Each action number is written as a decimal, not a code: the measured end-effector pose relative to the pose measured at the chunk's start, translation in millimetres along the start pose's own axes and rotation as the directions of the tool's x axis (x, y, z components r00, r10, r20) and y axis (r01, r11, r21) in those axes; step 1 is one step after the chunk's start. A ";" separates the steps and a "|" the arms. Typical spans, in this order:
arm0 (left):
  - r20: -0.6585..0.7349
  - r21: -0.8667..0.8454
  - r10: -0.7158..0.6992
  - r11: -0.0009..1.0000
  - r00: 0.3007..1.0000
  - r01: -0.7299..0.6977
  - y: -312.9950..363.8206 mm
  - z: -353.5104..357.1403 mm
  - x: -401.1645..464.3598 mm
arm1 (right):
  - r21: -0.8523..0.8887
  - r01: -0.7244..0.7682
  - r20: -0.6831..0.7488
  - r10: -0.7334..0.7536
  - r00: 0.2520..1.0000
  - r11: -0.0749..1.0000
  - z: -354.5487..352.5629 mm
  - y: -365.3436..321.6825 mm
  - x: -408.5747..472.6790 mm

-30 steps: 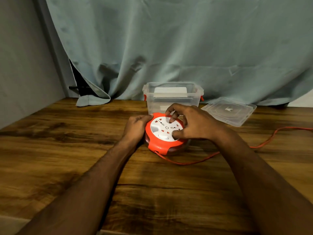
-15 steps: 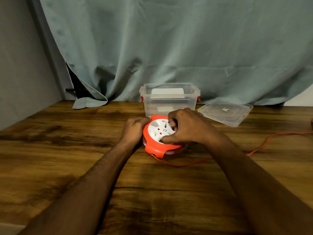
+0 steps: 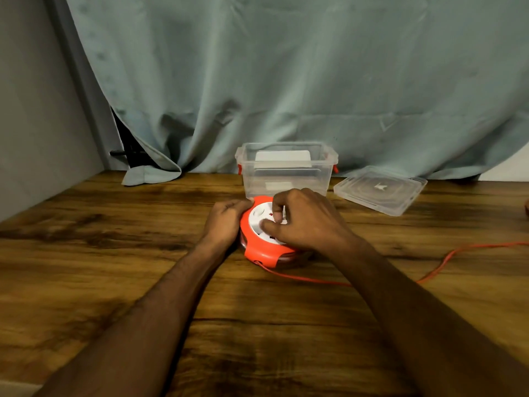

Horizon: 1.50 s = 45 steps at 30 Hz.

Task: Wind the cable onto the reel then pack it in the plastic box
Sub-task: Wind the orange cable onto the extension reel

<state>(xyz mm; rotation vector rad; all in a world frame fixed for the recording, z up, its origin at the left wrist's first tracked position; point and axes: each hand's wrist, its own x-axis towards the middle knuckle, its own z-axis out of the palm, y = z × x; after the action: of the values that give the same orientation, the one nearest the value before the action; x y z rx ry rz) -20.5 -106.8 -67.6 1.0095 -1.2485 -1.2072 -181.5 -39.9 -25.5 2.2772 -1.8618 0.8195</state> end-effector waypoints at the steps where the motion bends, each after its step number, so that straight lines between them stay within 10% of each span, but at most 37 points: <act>1: -0.005 0.001 0.001 1.000 1.000 -0.001 0.0 0.6 0.1 | 0.035 0.028 0.002 -0.028 1.000 0.999 -4.1 1.9 -0.3; 15: 0.036 0.063 0.014 0.998 0.999 -0.016 0.5 2.6 -2.3 | 0.067 0.056 0.331 -0.075 0.941 0.996 -28.3 24.8 6.0; 45: 0.013 0.025 0.019 0.999 1.000 -0.020 -4.3 1.2 2.6 | 0.085 0.074 0.081 -0.081 0.993 0.994 -21.0 13.6 3.0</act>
<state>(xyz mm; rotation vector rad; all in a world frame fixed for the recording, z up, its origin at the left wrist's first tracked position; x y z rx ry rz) -22.3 -109.9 -71.4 1.0072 -1.2835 -1.1871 -201.1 -37.8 -9.8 2.4534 -1.7909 0.8161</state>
